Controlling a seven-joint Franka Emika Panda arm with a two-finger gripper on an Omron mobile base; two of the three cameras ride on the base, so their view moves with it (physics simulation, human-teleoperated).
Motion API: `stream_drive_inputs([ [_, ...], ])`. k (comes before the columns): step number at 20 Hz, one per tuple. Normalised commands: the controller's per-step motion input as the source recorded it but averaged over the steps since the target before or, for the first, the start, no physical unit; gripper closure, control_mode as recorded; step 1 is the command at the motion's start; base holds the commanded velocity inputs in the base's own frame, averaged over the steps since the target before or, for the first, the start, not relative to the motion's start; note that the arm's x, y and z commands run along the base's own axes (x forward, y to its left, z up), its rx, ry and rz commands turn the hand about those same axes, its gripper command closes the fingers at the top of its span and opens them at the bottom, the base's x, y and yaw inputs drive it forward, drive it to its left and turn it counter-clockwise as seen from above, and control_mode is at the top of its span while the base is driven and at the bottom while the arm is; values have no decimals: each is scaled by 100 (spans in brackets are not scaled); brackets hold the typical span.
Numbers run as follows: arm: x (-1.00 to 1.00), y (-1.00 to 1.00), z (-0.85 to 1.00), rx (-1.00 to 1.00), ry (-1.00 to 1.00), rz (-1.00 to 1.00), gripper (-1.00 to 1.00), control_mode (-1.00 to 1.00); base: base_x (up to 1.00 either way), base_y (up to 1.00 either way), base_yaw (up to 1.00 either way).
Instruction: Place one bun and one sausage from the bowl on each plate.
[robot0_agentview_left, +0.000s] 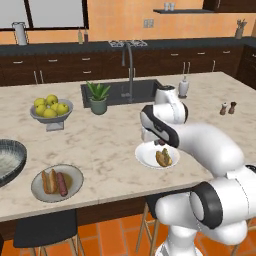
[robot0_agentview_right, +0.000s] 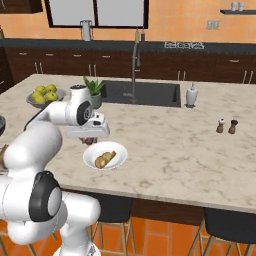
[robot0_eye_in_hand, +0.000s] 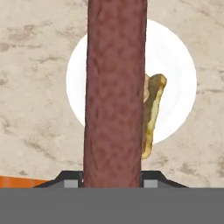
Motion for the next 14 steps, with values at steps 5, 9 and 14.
stream_drive_inputs([
  [5, 0, 0, -48, 0, 15, 0, 100, -100, 0, 0, 0],
  [9, 2, 0, -43, 0, 8, 0, 100, -100, 0, 0, 0],
  [14, 19, 11, -7, 1, 1, -1, 100, -100, 0, 0, 0],
])
